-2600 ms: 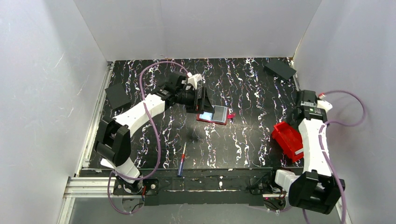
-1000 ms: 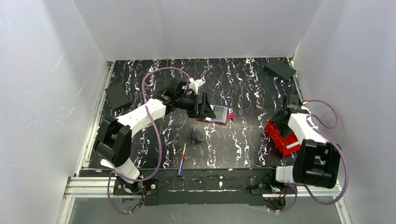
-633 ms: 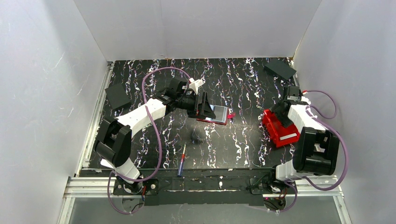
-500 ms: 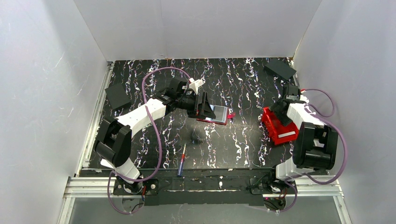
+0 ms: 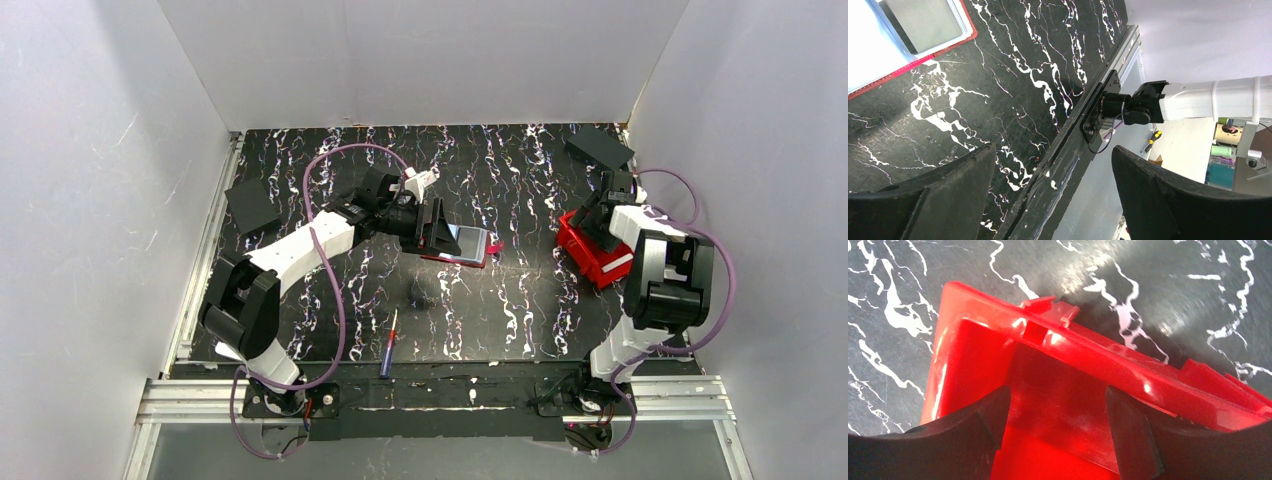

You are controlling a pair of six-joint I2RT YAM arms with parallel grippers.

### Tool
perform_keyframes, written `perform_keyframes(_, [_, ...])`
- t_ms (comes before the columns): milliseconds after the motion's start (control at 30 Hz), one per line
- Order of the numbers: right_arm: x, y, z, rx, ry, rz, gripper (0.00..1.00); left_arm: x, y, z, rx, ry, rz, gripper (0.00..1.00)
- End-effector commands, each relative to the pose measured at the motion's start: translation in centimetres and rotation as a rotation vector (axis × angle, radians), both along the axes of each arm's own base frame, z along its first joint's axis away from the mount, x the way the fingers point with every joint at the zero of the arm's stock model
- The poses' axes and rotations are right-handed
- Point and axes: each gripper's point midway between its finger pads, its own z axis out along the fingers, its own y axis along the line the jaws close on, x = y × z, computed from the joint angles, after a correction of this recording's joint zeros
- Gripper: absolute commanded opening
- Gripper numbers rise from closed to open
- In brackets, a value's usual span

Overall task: Put the credit cards into the card holder
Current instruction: Move the storage box to the center of the board.

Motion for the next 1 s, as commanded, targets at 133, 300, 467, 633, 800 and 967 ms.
perform_keyframes(133, [5.3,1.5,0.3,0.001,-0.076,0.167,0.79,0.1,0.4,3.0,-0.066,-0.045,-0.011,0.85])
perform_keyframes(300, [6.2,1.8,1.2,-0.065,0.001,0.213,0.79,0.5,0.4,2.4,-0.07,-0.017,-0.003,0.85])
perform_keyframes(467, [4.1,-0.6,5.8,-0.219,0.105,0.228,0.87,0.6,0.6,2.1,-0.058,-0.014,-0.003,0.85])
perform_keyframes(633, [1.2,-2.5,10.6,-0.329,0.136,0.212,0.96,0.6,0.3,2.1,-0.074,0.007,-0.011,0.86])
perform_keyframes(800, [-1.8,-5.3,11.0,-0.43,0.21,0.11,0.97,0.5,0.2,2.1,-0.083,0.012,-0.013,0.86])
perform_keyframes(967, [-1.3,-4.9,9.2,-0.398,0.169,0.075,0.97,0.3,0.1,2.6,-0.103,0.018,-0.021,0.86])
